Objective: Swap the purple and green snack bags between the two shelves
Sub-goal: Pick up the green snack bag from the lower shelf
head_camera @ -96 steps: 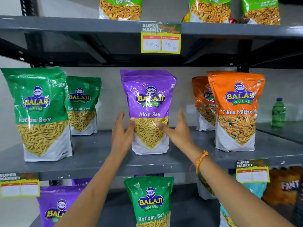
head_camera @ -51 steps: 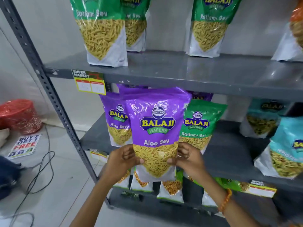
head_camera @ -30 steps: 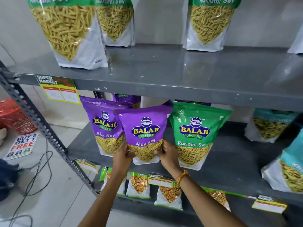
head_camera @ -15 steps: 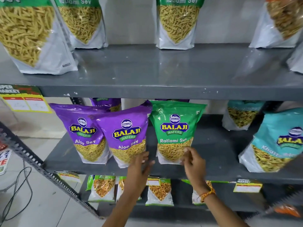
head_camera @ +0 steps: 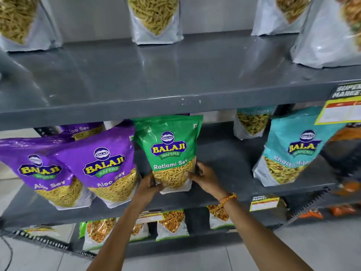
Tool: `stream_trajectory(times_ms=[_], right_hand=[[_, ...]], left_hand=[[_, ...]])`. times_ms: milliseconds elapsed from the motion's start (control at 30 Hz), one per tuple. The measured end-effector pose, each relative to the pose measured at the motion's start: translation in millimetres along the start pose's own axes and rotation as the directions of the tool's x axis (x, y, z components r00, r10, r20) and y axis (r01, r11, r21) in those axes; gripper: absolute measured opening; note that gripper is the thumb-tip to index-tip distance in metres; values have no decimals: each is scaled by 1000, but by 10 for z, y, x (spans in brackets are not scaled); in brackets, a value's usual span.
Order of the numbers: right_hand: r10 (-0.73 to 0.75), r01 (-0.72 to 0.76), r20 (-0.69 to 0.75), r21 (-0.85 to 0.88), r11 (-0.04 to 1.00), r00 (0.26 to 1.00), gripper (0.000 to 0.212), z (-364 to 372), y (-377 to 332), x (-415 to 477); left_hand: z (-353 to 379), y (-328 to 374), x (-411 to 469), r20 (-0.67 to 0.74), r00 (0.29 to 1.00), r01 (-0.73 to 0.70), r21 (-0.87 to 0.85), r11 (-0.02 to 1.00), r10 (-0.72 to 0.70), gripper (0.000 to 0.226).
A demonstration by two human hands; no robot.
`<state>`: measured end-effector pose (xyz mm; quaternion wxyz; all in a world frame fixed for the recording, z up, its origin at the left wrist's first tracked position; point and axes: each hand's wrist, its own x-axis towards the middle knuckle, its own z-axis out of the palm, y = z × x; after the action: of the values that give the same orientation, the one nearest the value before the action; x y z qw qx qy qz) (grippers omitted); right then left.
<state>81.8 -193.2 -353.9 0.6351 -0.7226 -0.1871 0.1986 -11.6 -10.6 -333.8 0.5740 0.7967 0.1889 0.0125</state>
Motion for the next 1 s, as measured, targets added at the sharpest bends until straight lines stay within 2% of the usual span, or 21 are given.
stream_trajectory(times_ms=[133,200,267,333,367,500,633,833,1000], right_hand=[[-36,38,-32,67,997,999,58,-20,-46,-111],[-62,64,-90,15,998,994,59,-78,-110,-228],[-79,71,-145,-60,996,986,45,-173,-138,-368],[-67,48,-190,-104,993,979,22,-262,-132,-529],[-58,36,-210,-108,993,976,19,-301,-127,-620],[-68,53,-241,-65,996,968,24,-336,-266,-1014],[-156,146,-257,-59,988,954,27,-262,-708,-1311],[-373,359,-253,-99,928,893,30,-64,-1678,-1495],[-524,517,-239,-94,851,818,26,38,-2532,-1509]], left_hand=[[77,19,-27,14,999,-39,-13,999,39,32],[163,-7,-7,17,998,-66,-19,998,66,31],[263,-10,-32,23,997,-71,-27,997,72,33],[370,-20,-91,47,996,-77,-21,997,77,33],[418,-10,-150,66,993,-93,-11,996,94,34],[468,92,-480,67,979,-195,6,981,194,39],[222,374,-882,31,952,-304,-37,952,305,36],[-348,1096,-1455,-104,848,-530,-124,839,520,43],[-783,1698,-1715,-225,715,-698,-172,695,662,46]])
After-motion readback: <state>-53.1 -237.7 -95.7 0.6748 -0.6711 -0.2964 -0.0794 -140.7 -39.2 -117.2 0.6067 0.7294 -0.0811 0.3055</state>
